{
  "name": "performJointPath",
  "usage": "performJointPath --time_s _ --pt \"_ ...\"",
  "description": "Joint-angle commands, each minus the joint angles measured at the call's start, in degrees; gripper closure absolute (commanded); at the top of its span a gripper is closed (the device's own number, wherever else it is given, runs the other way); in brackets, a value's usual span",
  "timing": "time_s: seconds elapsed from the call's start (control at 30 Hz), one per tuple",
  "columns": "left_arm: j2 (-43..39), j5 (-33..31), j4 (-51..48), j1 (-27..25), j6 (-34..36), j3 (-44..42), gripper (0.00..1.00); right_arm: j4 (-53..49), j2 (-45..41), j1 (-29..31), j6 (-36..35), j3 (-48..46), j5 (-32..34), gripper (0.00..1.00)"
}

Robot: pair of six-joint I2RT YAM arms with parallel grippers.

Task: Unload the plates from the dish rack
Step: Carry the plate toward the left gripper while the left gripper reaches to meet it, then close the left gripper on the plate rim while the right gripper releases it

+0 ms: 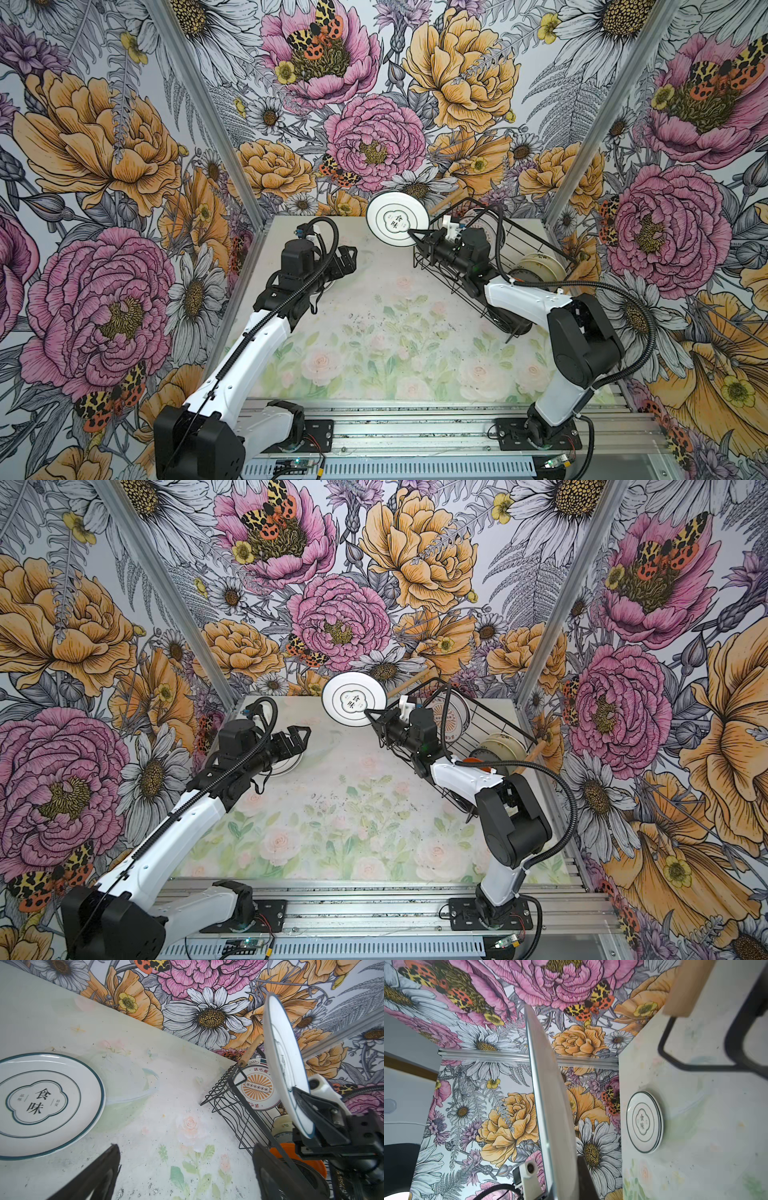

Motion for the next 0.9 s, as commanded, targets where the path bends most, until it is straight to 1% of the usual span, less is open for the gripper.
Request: performJointPath --time_s 0.0,0.2,0.37,0.43,0.53,0.6,0.67,0.7,0.77,0.87 --pt "-0.49 8.04 4.80 1.51 -2.54 0.21 0.01 2.71 0.92 1.62 0.70 5.09 -4.27 1.00" --pt "1.09 15.68 10.41 4.03 -7.53 -0.98 0.01 2.56 4.07 4.34 0.54 6.43 -3.64 1.00" --pt "0.78 18.20 13.40 5.90 -9.63 -2.25 0.01 4.13 5.43 5.19 0.27 6.74 -2.90 1.00" --pt "0.73 20.55 15.63 6.97 -10.82 -2.99 0.01 4.92 5.96 5.36 0.53 6.83 -2.64 1.00" --pt "0.47 23.23 16.17 8.10 -11.15 -3.09 0.05 5.71 6.47 5.27 0.55 7.22 -1.87 1.00" --pt "-0.40 23.94 15.43 8.80 -11.13 -3.29 0.05 5.47 7.02 5.30 0.15 8.11 -1.86 1.00" --pt "-1.21 26.23 16.04 9.11 -11.14 -3.48 0.06 5.72 7.46 5.28 0.15 8.44 -1.79 1.00" --pt "-1.61 26.57 15.14 9.14 -10.68 -3.22 0.06 5.72 7.80 5.20 0.09 8.75 -1.99 1.00" --pt "-2.09 24.63 13.13 9.43 -10.07 -3.00 0.06 5.92 8.48 5.27 0.27 9.55 -2.62 1.00" --pt "-0.55 25.48 16.89 10.93 -12.62 -3.96 0.07 6.08 8.98 5.84 0.27 10.39 -3.70 1.00"
